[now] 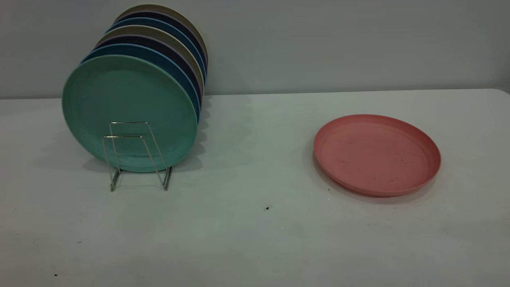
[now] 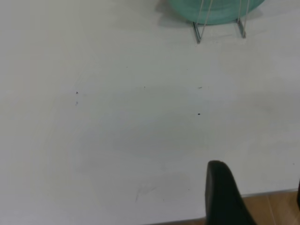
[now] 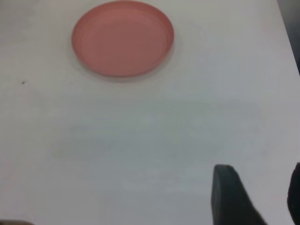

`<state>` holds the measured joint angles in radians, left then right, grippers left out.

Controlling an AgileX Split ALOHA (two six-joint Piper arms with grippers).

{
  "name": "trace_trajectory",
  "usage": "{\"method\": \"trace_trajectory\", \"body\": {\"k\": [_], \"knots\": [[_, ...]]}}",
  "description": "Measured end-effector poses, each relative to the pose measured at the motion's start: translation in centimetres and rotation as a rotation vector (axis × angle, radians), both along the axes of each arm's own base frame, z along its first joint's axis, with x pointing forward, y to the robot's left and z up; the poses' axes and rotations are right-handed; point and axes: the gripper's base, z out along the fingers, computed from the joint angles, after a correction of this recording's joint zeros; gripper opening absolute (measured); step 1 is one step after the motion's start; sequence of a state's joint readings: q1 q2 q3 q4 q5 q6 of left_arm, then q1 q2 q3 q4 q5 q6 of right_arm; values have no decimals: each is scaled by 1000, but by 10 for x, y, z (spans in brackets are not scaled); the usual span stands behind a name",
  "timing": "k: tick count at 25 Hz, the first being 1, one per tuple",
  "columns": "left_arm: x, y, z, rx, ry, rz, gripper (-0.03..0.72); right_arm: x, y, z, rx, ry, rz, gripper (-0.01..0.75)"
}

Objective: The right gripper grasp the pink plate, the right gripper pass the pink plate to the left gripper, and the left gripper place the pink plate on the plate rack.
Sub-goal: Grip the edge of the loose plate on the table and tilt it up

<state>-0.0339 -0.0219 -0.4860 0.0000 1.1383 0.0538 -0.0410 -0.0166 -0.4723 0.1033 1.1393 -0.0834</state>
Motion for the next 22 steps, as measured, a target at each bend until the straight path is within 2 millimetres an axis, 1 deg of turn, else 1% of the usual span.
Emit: {"method": "trace_trajectory", "body": {"k": [19, 22], "knots": [[0, 0, 0, -9, -5, 7, 412, 0, 0, 0, 1, 0, 0, 320], [0, 1, 7, -23, -19, 27, 412, 0, 1, 0, 17, -3, 8, 320]]}}
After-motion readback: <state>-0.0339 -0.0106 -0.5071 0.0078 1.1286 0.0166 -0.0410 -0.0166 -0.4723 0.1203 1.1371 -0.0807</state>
